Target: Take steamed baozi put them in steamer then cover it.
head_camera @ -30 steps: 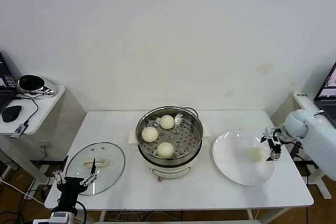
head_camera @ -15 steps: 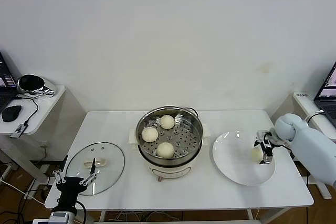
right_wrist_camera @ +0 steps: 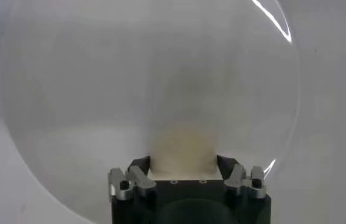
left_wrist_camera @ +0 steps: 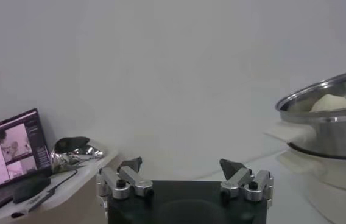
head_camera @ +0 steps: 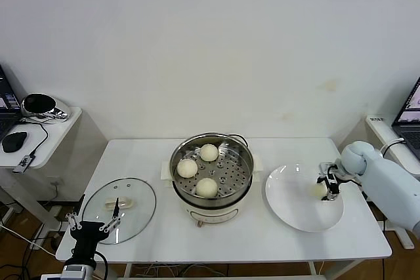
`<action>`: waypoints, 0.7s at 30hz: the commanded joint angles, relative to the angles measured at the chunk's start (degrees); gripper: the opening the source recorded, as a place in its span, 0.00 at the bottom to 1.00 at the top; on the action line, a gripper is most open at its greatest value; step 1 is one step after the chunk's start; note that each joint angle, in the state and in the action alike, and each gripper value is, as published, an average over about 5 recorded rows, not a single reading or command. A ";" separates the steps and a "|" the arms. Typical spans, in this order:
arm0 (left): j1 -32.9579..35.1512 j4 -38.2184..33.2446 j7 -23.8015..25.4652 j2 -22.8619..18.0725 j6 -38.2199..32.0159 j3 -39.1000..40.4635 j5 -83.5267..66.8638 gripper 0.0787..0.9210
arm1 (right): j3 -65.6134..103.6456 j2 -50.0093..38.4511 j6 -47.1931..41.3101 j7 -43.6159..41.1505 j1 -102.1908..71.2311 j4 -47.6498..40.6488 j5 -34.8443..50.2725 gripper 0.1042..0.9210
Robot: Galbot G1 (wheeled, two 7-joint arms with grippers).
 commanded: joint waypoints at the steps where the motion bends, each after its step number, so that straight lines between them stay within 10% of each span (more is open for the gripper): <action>1: -0.13 -0.03 0.04 -0.04 0.04 0.31 0.11 0.88 | -3.59 -4.63 -2.17 -0.38 3.32 6.85 4.65 0.64; 12: -1.25 0.15 0.13 -0.37 0.54 2.62 0.35 0.88 | -25.46 -15.90 -14.36 1.71 27.58 27.34 24.76 0.65; 21: -1.48 0.17 0.10 0.25 0.53 2.99 0.19 0.88 | -44.92 -7.59 -22.21 6.93 51.27 33.42 40.61 0.66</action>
